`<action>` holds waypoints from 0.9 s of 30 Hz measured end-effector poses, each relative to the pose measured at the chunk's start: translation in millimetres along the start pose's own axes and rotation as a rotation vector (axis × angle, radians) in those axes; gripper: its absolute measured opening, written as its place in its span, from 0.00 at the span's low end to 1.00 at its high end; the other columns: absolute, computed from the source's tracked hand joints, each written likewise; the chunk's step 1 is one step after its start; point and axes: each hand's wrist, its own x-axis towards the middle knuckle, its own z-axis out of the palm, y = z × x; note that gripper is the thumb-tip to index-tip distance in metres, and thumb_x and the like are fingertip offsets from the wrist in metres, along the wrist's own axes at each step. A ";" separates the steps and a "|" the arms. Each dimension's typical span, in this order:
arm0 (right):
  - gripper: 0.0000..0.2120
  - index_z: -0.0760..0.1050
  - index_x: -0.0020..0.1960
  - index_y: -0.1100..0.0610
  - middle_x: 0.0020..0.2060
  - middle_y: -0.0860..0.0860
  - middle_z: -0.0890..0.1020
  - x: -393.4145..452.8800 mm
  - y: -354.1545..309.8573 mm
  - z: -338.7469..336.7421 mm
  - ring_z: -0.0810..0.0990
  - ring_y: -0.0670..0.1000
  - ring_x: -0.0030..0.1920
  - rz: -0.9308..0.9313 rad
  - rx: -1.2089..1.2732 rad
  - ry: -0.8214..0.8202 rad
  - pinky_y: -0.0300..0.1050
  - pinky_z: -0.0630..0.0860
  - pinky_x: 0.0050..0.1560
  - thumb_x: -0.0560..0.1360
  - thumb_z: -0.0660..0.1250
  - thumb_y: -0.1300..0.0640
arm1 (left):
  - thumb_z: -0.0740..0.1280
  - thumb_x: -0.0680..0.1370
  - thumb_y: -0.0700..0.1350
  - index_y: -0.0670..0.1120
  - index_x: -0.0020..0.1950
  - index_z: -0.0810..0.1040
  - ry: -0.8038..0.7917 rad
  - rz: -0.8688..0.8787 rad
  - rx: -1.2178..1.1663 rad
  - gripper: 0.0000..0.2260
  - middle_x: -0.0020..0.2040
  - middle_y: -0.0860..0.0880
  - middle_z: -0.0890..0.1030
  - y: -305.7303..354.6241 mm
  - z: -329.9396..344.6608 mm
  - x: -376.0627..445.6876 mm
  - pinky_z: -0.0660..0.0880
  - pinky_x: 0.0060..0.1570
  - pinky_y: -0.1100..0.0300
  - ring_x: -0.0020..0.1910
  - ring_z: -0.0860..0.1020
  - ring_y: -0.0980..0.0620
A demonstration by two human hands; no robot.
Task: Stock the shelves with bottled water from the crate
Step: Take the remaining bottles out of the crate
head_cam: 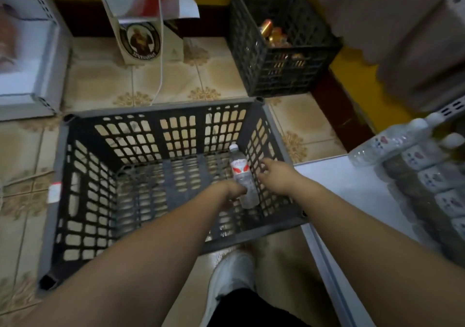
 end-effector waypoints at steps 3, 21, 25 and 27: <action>0.23 0.62 0.76 0.56 0.69 0.57 0.72 13.9 6.2 -0.6 0.74 0.58 0.63 -0.008 0.052 -0.003 0.46 0.72 0.57 0.82 0.58 0.51 | 0.61 0.82 0.47 0.42 0.74 0.65 -0.001 -0.009 -0.052 0.21 0.69 0.41 0.71 4.4 15.9 36.8 0.72 0.60 0.52 0.66 0.72 0.42; 0.22 0.65 0.73 0.56 0.66 0.57 0.74 29.9 10.2 1.7 0.76 0.56 0.58 0.059 0.330 0.009 0.45 0.71 0.54 0.81 0.59 0.51 | 0.78 0.62 0.58 0.39 0.68 0.70 -0.053 -0.057 -0.592 0.41 0.60 0.39 0.79 -28.6 39.0 185.2 0.79 0.53 0.43 0.55 0.81 0.40; 0.22 0.65 0.73 0.58 0.65 0.57 0.74 27.3 10.4 0.3 0.75 0.57 0.58 0.072 0.360 0.015 0.43 0.69 0.51 0.82 0.58 0.50 | 0.70 0.76 0.55 0.42 0.66 0.71 -0.055 -0.013 -0.736 0.25 0.57 0.41 0.79 1.5 6.5 79.6 0.80 0.27 0.55 0.44 0.80 0.46; 0.23 0.66 0.73 0.59 0.67 0.58 0.73 25.4 8.6 -1.0 0.74 0.58 0.63 0.083 0.359 0.030 0.45 0.70 0.56 0.82 0.58 0.49 | 0.69 0.77 0.53 0.41 0.65 0.72 -0.047 0.049 -0.725 0.22 0.56 0.40 0.80 -2.5 -11.2 42.3 0.82 0.34 0.53 0.46 0.81 0.46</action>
